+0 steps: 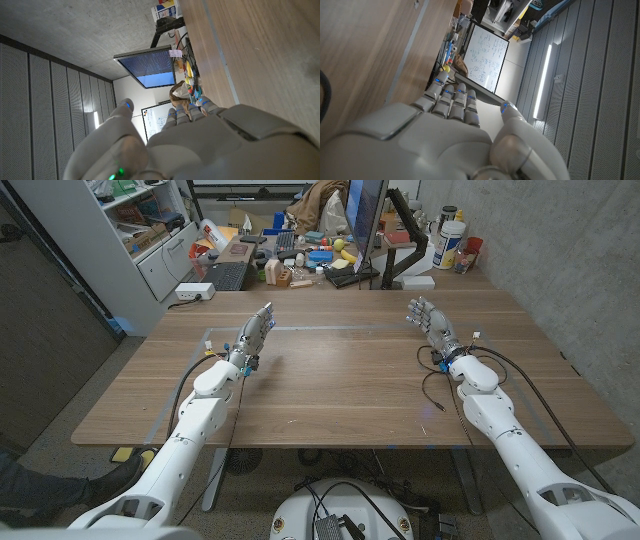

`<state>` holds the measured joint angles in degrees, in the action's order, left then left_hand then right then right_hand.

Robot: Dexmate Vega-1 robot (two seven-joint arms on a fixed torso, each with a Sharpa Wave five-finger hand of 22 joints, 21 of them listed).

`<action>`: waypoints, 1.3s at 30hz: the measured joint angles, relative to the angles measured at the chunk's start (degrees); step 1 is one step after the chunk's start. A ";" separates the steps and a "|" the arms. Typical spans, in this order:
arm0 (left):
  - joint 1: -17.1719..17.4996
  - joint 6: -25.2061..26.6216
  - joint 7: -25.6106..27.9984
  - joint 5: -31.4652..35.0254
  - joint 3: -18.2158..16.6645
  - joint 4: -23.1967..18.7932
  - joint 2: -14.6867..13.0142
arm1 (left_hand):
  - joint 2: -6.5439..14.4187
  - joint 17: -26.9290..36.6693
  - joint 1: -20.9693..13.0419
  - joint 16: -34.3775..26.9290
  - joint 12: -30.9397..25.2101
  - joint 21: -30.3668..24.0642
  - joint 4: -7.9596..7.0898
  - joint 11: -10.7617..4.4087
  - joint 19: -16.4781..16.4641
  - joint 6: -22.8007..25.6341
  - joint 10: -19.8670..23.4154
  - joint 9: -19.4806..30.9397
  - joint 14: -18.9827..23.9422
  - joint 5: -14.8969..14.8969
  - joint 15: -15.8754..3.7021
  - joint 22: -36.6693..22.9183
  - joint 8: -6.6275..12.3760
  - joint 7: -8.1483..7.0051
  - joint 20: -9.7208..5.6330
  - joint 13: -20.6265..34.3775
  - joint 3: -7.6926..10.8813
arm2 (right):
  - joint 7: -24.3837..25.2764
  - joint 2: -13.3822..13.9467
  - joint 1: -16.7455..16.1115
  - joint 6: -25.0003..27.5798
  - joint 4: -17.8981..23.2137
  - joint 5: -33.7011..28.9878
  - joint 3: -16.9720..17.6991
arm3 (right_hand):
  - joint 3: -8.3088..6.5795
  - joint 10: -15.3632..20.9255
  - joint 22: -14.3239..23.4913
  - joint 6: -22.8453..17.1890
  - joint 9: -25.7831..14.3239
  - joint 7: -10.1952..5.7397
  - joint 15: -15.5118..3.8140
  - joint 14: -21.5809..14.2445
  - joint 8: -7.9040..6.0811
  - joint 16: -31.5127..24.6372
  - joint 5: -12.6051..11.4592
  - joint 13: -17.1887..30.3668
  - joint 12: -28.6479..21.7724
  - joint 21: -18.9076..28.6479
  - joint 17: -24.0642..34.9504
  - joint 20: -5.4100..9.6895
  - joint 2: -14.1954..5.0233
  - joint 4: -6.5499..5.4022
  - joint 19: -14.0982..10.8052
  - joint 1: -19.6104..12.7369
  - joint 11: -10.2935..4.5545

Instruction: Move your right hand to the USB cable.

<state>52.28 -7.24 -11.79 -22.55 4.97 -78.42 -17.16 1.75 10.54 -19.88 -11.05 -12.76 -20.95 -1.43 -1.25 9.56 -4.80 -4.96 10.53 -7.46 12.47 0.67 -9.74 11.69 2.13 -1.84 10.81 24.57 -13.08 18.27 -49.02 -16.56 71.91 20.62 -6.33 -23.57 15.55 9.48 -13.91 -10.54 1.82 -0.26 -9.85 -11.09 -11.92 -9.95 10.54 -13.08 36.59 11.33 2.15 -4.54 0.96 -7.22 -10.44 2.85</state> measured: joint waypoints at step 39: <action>-0.28 1.21 -1.64 1.16 -1.80 0.28 1.37 | 0.45 -0.01 -0.45 -0.45 0.00 0.83 0.00 0.11 -0.55 2.26 2.39 -0.01 1.95 -1.06 -0.11 -0.27 0.45 0.22 0.12 -0.01 0.00 | -2.57 1.81 3.45 -10.34 -7.64 -7.18 1.55 | 0.93 0.21 -0.01 -0.32 -0.26 -2.97 -1.60 -1.00 0.00 0.00 0.00 -0.01 0.00 -1.89 -0.14 -0.01 0.99 1.28 -1.23 -0.99 -1.03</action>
<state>52.00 -6.03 -13.43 -21.39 3.16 -78.13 -15.79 2.20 10.53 -20.33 -11.51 -12.76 -20.12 -1.43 -1.14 9.02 -2.54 -2.57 10.52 -5.51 11.41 0.56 -10.01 12.14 2.35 -1.72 10.80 24.56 -15.65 20.08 -45.57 -26.90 64.26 13.44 -4.77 -22.64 15.75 9.47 -14.23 -10.80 -1.15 -1.87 -10.85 -11.09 -11.92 -9.94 10.53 -13.08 34.71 11.19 2.14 -3.55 2.23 -8.45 -11.44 1.83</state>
